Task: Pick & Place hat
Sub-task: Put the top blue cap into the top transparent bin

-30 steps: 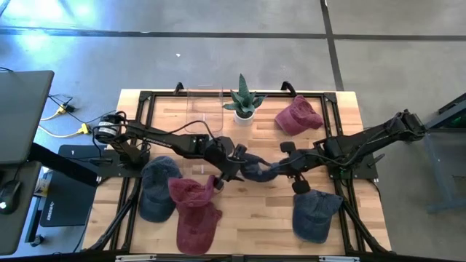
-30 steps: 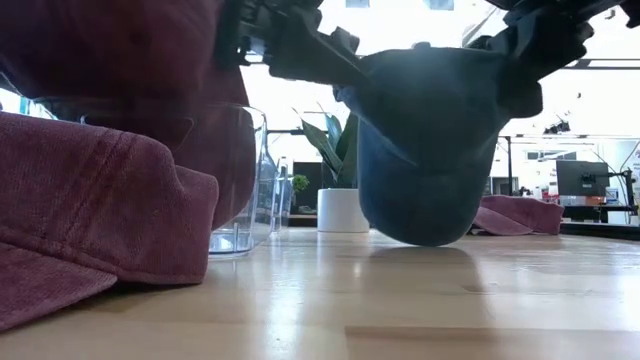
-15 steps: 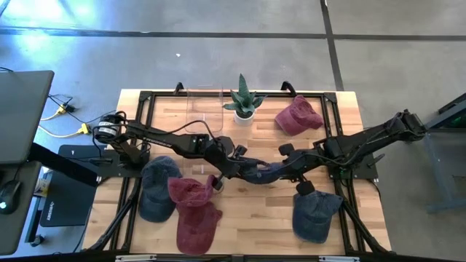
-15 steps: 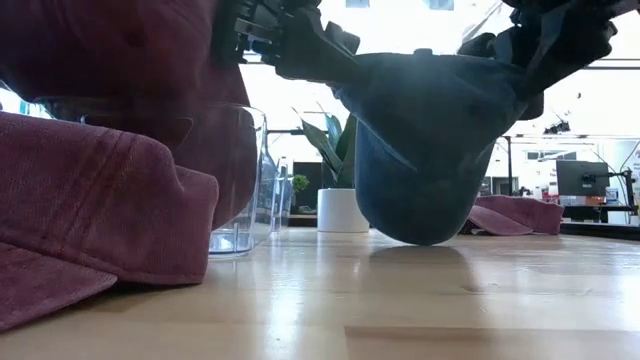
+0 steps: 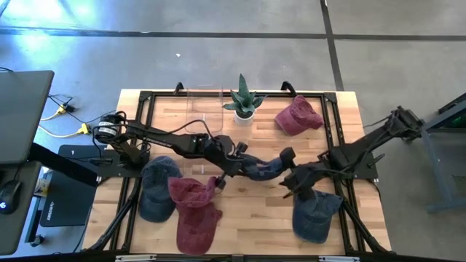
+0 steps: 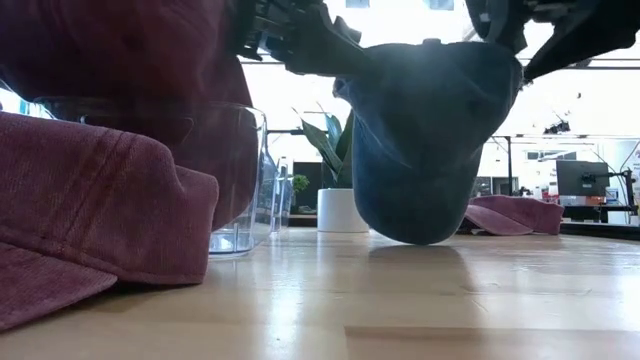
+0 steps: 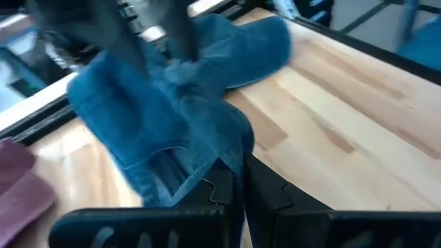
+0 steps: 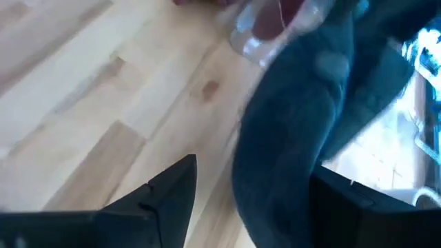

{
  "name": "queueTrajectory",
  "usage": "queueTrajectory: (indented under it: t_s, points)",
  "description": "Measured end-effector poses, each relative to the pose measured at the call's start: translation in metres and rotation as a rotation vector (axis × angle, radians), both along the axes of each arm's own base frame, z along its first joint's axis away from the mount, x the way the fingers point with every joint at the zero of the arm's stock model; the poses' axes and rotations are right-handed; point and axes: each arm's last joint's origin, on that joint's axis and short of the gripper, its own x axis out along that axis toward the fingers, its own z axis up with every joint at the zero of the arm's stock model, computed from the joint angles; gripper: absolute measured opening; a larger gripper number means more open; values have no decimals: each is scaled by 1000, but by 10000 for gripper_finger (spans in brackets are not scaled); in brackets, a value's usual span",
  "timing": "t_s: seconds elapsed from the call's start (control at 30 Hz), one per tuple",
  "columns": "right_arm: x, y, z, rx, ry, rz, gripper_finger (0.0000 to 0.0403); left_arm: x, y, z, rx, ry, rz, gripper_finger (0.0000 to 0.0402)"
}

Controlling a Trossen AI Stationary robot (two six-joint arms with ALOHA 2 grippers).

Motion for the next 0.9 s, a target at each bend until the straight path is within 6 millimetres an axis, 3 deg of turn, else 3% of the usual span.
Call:
queueTrajectory:
  t_s: [0.2, 0.4, 0.53, 0.77, 0.9]
  points:
    - [9, 6, -19, -63, 32, -35, 191, 3, 2, 4, -48, -25, 110, 12]
    - [8, 5, -22, -66, 57, -85, 88, 0, 1, 8, -74, -29, 58, 23]
    - [4, 3, -17, -44, 56, -83, 11, 0, -1, 8, -102, -19, -5, 71]
    - [7, -2, -16, -24, 60, -71, 16, 0, -2, 7, -83, -27, -51, 188]
    - [10, -4, -15, -11, 54, -12, 7, 8, -2, -10, -3, -17, -36, 227]
